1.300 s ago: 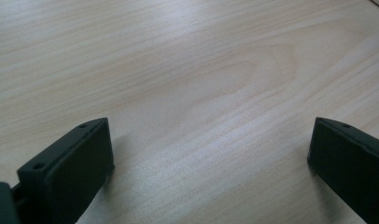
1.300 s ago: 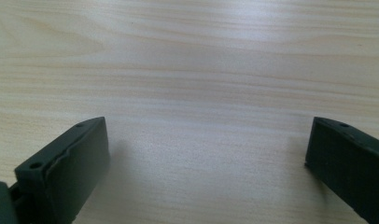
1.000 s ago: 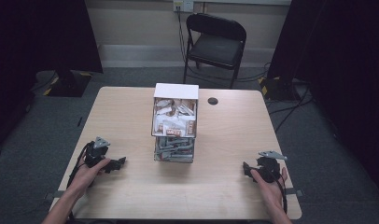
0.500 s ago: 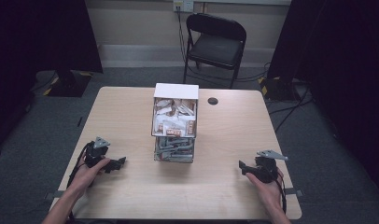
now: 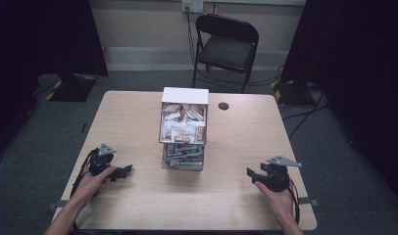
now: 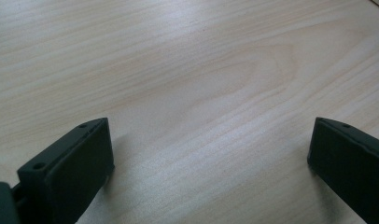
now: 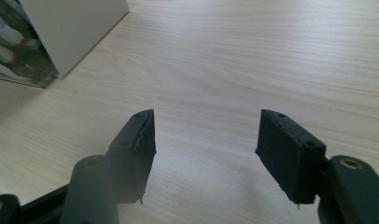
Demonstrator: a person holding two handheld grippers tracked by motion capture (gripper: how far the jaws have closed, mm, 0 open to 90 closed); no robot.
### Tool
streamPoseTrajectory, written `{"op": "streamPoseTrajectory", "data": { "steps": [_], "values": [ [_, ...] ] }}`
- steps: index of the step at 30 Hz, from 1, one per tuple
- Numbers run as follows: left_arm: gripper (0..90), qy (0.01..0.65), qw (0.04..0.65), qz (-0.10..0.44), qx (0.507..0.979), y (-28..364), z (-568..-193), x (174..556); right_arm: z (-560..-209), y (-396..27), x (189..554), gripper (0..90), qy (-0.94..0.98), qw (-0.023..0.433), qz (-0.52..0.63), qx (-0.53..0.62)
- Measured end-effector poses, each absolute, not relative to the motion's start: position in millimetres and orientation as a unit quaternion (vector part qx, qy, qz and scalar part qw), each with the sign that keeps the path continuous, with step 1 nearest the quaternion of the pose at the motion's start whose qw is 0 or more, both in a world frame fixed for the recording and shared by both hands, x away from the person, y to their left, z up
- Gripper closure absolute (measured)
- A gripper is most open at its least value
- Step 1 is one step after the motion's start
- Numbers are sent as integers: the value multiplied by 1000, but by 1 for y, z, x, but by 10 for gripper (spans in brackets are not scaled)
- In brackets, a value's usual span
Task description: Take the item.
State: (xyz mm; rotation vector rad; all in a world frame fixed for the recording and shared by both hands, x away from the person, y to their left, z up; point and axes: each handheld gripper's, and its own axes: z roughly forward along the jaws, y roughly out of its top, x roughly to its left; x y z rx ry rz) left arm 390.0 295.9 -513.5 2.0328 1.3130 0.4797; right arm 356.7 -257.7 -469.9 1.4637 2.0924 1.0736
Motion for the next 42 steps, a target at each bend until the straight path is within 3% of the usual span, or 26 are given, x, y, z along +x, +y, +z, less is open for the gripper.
{"op": "streamPoseTrajectory", "data": {
  "steps": [6, 22, 42],
  "values": [
    [0, 502, 330, 183, 778, 296, -513, 390, -465, -254, 355, 429, 753, 152, 393, 506],
    [0, 502, 330, 183, 778, 296, -513, 390, -442, -236, 345, 519, 767, 136, 431, 455],
    [0, 502, 331, 183, 777, 296, -514, 390, -427, -204, 337, 544, 791, 112, 454, 396]
  ]
}}
